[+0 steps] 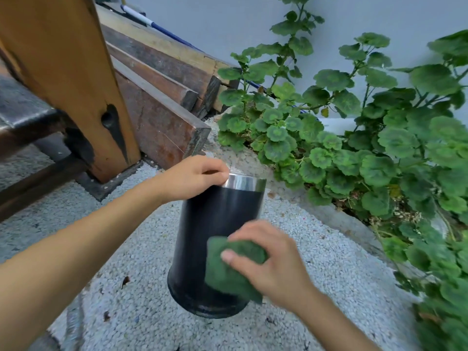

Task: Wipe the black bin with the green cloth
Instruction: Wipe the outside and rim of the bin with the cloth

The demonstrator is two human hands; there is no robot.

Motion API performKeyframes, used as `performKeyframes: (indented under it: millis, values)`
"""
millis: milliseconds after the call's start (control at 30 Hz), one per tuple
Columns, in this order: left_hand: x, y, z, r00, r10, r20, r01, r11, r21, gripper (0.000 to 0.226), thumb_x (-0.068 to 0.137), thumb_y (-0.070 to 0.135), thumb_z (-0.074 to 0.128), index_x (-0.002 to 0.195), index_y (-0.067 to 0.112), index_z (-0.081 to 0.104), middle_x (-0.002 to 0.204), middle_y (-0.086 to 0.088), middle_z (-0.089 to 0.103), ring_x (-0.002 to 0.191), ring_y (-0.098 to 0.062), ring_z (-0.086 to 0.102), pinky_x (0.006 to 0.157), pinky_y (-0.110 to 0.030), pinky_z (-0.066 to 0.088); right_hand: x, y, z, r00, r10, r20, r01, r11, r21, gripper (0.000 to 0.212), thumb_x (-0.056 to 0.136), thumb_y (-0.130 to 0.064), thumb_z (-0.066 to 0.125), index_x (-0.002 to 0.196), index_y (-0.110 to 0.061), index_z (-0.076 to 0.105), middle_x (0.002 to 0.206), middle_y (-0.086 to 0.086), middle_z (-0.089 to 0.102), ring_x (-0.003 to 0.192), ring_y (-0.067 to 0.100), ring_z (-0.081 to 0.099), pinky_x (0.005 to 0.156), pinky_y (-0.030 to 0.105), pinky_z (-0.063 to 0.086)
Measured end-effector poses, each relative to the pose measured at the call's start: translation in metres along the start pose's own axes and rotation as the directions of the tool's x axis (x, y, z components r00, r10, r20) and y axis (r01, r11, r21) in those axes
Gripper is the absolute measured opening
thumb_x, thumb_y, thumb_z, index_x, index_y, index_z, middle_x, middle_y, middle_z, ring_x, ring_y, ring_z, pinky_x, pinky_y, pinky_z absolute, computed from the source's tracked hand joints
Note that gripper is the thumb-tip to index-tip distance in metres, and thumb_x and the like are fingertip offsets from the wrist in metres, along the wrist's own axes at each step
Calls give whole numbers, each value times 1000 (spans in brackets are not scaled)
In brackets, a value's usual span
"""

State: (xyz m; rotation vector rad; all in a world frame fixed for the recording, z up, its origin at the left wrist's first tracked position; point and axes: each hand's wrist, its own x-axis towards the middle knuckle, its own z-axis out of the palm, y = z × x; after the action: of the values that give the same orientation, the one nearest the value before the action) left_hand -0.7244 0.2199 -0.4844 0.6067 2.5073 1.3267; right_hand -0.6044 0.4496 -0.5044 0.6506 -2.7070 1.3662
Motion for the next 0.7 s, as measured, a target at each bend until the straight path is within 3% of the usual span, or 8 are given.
performKeyframes:
  millis: [100, 167, 233, 367, 500, 600, 700]
  values:
    - [-30, 11, 8, 994, 74, 86, -81, 993, 81, 21, 104, 23, 57, 89, 16, 70, 84, 3, 68, 79, -13, 59, 78, -32, 44, 24, -15, -39, 1000, 20, -19, -22, 998, -59, 21, 77, -41, 86, 95, -35, 78, 128, -14, 60, 120, -1, 58, 102, 14, 40]
    - [-53, 16, 12, 980, 128, 150, -145, 984, 107, 18, 102, 26, 60, 91, 19, 73, 84, 7, 71, 77, -6, 60, 74, -23, 46, 30, -24, -50, 983, 22, 182, 9, 986, -169, 23, 77, -46, 84, 95, -35, 76, 127, -14, 62, 118, -2, 58, 104, 25, 44]
    - [-74, 16, 16, 958, 173, 230, -212, 964, 159, 17, 102, 33, 64, 92, 23, 74, 83, 10, 71, 77, -5, 62, 74, -26, 49, 22, -31, -46, 911, 15, 411, 100, 961, -257, 26, 78, -48, 82, 96, -32, 74, 112, -15, 66, 105, 0, 61, 97, 30, 49]
    - [-111, -10, 17, 884, 259, 389, -425, 793, 438, 42, 98, 64, 56, 88, 25, 68, 80, 11, 62, 80, -12, 57, 90, -33, 48, -23, -32, -28, 797, -28, 603, 222, 942, -250, 23, 87, -50, 69, 107, -37, 68, 106, -19, 53, 90, 1, 61, 85, 30, 56]
    - [-118, -38, -3, 804, 328, 496, -585, 587, 560, 40, 101, 55, 56, 99, 17, 68, 96, 5, 64, 96, -17, 64, 115, -43, 42, -55, -18, -20, 668, -92, 738, 335, 923, -188, 21, 103, -35, 51, 118, -33, 65, 115, -10, 47, 89, 19, 65, 85, 40, 57]
    - [-103, -32, -7, 767, 363, 529, -639, 511, 575, 38, 105, 48, 54, 99, 14, 68, 96, 0, 65, 95, -23, 64, 109, -40, 47, -54, -9, -41, 694, -56, 718, 319, 918, -237, 20, 102, -39, 53, 114, -36, 69, 116, -14, 54, 86, 7, 66, 82, 23, 56]
    - [-88, -16, 2, 794, 410, 449, -608, 553, 569, 35, 107, 48, 49, 96, 17, 63, 89, 3, 61, 86, -22, 58, 90, -35, 49, -37, 4, -81, 731, 53, 680, 250, 907, -339, 9, 91, -34, 72, 100, -36, 73, 113, -18, 63, 85, -6, 64, 77, 3, 46]
